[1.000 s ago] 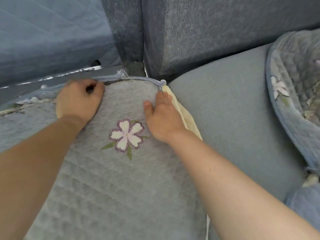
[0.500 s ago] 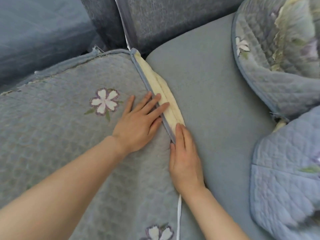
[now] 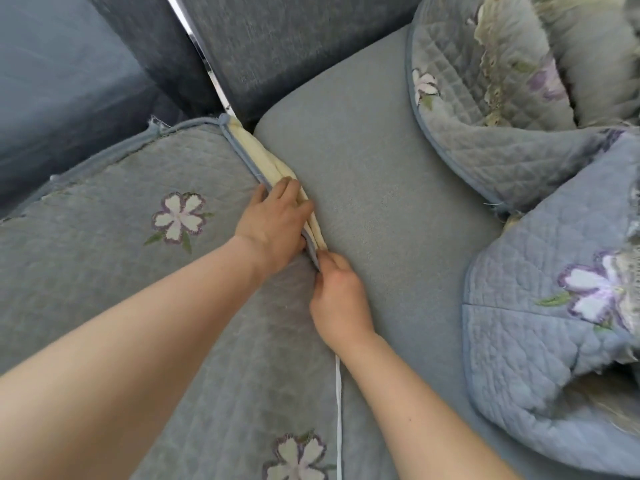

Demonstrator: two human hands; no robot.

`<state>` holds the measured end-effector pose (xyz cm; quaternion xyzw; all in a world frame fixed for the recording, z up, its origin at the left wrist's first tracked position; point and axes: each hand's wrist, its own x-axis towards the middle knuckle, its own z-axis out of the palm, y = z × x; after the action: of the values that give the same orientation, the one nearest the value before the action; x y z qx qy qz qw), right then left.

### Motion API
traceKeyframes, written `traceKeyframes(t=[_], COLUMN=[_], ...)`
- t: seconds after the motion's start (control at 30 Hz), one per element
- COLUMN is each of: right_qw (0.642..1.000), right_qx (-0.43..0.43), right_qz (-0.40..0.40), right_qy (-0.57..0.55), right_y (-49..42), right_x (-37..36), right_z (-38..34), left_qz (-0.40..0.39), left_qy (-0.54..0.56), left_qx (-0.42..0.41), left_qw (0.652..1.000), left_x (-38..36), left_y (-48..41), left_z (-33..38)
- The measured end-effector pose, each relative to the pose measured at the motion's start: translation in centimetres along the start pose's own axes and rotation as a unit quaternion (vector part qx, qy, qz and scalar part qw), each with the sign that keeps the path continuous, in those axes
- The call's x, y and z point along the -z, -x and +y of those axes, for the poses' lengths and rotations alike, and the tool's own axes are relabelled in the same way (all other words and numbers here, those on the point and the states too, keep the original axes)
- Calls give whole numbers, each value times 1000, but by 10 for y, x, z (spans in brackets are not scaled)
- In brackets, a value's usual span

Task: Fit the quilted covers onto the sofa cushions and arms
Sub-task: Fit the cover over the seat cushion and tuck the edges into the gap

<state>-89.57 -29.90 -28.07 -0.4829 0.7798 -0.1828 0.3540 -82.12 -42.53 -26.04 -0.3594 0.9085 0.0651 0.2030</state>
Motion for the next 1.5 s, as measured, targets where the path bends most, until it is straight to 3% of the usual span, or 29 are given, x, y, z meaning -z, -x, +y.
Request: traceKeyframes(t=[0.13, 0.3, 0.43, 0.53, 0.63, 0.8, 0.97, 1.1, 1.17, 1.27, 1.33, 1.4, 1.5], right_qw=[997, 980, 983, 988, 987, 988, 985, 979, 981, 990, 986, 994, 999], right_qx=[13, -67, -83, -71, -44, -68, -93, -162, -164, -70, -4, 2, -50], right_qz=[54, 181, 116, 69, 81, 125, 143, 98, 60, 106, 151, 98, -19], right_qy=[-57, 47, 116, 118, 134, 65, 26, -82, -85, 61, 74, 40, 3], right_y=[14, 77, 73, 62, 67, 88, 134, 141, 131, 149, 182, 207, 208], right_x=[-9, -30, -24, -13, -13, -27, -28, -10, 1, 9, 1, -12, -26], right_z=[3, 16, 24, 28, 33, 34, 48, 66, 72, 68, 62, 60, 70], left_qz=[20, 111, 151, 122, 96, 40, 38, -4, -26, 65, 153, 153, 55], left_qy=[11, 50, 38, 31, 7, -17, 2, -22, -48, -7, 69, 93, 52], left_qx=[-13, -11, -49, -82, -92, -105, -122, -125, -117, -104, -87, -111, -134], left_qw=[1000, 992, 987, 989, 991, 994, 992, 992, 992, 992, 982, 978, 988], left_x=[-5, -29, -30, -25, -19, -17, -20, -18, -19, -24, -32, -40, -46], left_y=[4, 17, 21, 22, 20, 30, 55, 52, 53, 84, 113, 135, 139], left_z=[-2, 13, 16, 29, 34, 39, 70, 92, 96, 91, 85, 82, 84])
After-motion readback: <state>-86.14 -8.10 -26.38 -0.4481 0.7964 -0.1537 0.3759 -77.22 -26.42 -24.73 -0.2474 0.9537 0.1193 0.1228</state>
